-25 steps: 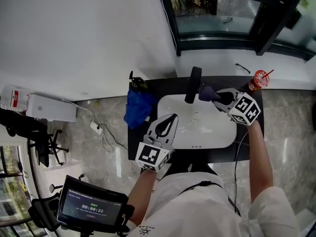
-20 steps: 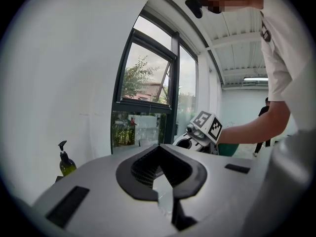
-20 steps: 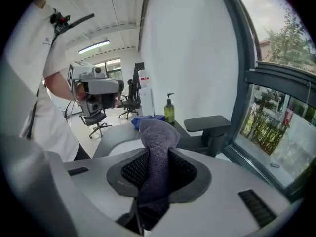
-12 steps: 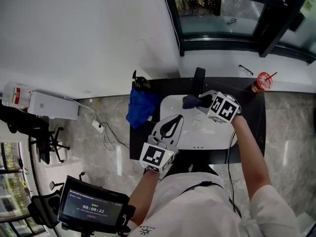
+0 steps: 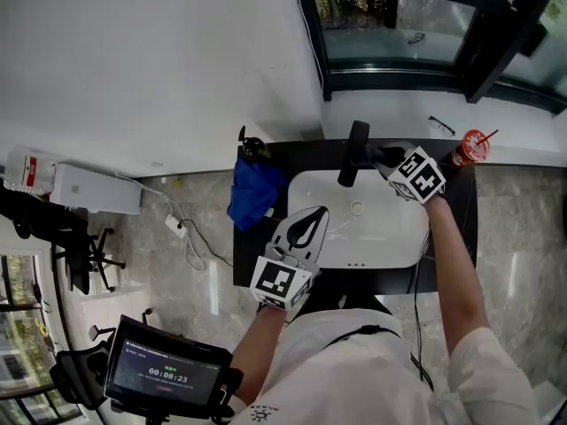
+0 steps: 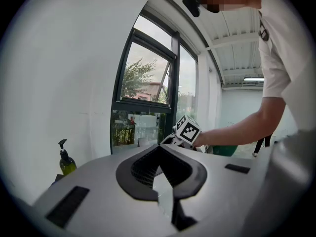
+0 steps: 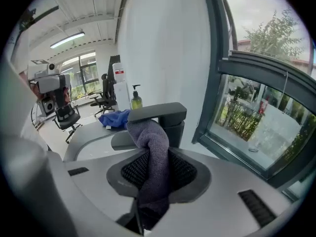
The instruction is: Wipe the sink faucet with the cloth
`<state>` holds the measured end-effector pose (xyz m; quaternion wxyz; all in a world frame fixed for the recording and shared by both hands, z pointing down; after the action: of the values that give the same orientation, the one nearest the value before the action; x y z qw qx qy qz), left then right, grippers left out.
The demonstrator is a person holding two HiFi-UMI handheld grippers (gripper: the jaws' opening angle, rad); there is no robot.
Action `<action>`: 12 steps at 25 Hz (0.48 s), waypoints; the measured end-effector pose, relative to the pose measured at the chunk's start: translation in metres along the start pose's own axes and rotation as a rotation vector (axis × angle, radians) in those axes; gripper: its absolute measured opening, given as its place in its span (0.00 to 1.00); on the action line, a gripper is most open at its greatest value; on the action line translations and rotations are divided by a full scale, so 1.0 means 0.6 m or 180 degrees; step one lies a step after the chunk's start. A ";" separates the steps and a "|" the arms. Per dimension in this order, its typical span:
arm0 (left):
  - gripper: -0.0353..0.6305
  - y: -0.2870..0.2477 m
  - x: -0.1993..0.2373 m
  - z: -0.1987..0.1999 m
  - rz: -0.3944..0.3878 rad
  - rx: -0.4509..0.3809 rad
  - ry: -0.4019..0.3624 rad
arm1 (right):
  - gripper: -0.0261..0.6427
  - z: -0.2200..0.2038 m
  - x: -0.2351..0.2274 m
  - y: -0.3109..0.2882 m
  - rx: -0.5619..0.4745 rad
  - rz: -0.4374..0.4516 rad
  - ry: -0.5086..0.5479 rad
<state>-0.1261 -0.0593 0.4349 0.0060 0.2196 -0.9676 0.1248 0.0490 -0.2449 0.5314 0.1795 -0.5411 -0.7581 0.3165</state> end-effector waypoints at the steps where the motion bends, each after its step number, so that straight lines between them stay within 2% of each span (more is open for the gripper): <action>1: 0.05 0.000 0.001 0.000 0.0000 0.0002 -0.0002 | 0.19 -0.007 -0.002 0.006 -0.0031 -0.0047 -0.0049; 5: 0.05 -0.001 0.001 0.001 -0.0014 -0.0006 -0.0006 | 0.19 -0.045 -0.024 0.035 -0.0131 -0.0310 -0.0336; 8: 0.05 -0.002 -0.001 0.002 -0.0024 -0.0009 -0.0005 | 0.19 -0.081 -0.036 0.052 -0.0044 -0.0488 -0.0470; 12: 0.05 -0.005 -0.002 0.004 -0.0046 -0.0015 -0.0003 | 0.19 -0.120 -0.006 0.032 0.0208 -0.0315 -0.0387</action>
<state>-0.1235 -0.0618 0.4332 0.0069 0.2267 -0.9662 0.1223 0.1081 -0.2236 0.5720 0.1661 -0.4767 -0.7827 0.3641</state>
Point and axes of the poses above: the fingertips, and each gripper's own axes: y backward along the fingers, x to its left, z out of its top, the point moved 7 cm from there along y, backward along the fingers, and after that the axes turned 7 degrees about z, right-handed, at the moved point
